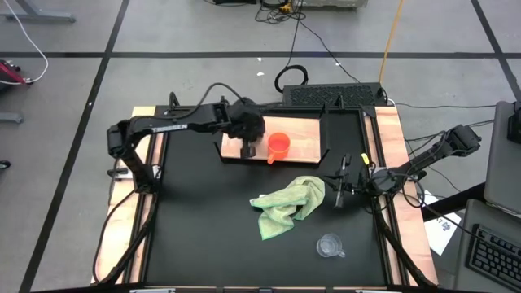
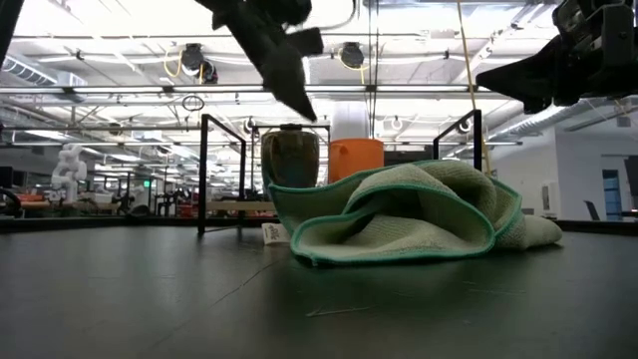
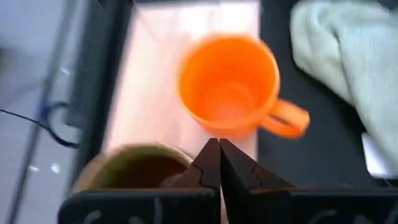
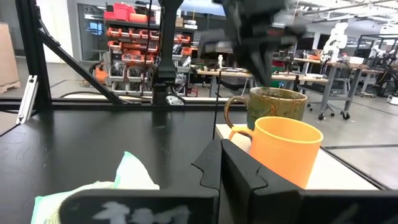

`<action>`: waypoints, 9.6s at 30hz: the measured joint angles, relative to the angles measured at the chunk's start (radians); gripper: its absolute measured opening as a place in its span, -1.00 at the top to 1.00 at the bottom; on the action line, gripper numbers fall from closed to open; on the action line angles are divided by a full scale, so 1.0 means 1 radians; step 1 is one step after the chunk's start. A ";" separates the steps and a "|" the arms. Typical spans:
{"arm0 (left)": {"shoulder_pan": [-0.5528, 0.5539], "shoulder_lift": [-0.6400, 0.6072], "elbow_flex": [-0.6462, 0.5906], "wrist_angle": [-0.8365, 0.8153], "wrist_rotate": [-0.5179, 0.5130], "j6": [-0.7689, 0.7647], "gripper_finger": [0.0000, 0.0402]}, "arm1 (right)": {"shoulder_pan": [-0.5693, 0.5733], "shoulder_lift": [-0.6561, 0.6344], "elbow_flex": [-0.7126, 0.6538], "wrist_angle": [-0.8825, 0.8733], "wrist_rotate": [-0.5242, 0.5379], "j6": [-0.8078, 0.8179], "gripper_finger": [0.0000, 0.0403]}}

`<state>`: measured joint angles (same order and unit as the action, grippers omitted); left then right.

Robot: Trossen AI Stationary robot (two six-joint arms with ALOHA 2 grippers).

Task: Stack small to large cups/mugs on shelf
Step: Adjust the orange mug, then adjust the green mug

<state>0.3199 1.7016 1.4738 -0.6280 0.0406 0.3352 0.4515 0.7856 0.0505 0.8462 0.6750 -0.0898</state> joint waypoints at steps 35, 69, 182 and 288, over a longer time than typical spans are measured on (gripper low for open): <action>-0.201 -0.150 -0.341 0.409 -0.130 -0.403 1.00 | 0.002 0.000 0.000 -0.002 0.000 -0.008 1.00; -0.173 -0.016 -0.341 0.439 -0.139 -0.435 1.00 | 0.002 0.000 0.000 0.024 -0.039 -0.031 1.00; 0.079 -0.019 0.154 -0.344 -0.101 0.483 -0.03 | 0.002 0.000 0.000 -0.020 -0.052 0.004 1.00; 0.066 0.057 0.153 -0.548 0.054 0.550 0.90 | 0.002 0.000 0.000 0.002 -0.052 -0.011 1.00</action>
<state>0.3855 1.7584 1.6264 -1.1758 0.0946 0.8851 0.4531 0.7856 0.0505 0.8486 0.6232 -0.1013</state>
